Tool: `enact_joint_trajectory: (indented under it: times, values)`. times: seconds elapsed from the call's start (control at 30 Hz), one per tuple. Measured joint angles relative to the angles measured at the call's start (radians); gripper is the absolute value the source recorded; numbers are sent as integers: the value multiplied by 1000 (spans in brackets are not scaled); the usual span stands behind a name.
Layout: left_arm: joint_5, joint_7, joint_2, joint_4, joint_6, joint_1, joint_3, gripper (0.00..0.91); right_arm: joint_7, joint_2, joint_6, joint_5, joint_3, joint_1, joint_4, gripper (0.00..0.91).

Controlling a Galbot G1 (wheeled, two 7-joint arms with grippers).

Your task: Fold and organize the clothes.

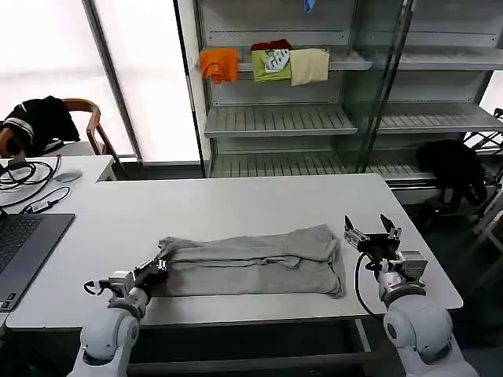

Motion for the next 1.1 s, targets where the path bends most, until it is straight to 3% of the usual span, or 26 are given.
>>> enact_joint_trajectory:
  times: [0.17,0.67,0.9,1.1]
  values:
    - [-28,3,46,-2,0,0,-62,10,1,2,-1,0,-15,17,-9,907]
    - [-68,11,290,73,-2,-33,-253,10,6,-1,-7,7,-8,13,3,907]
    - [-49,-5,312,28,9,-46,-232,10,8,5,-11,3,10,-3,16,907]
    - [-24,-21,296,-31,20,-61,-135,10,8,15,-13,-7,31,-20,25,907]
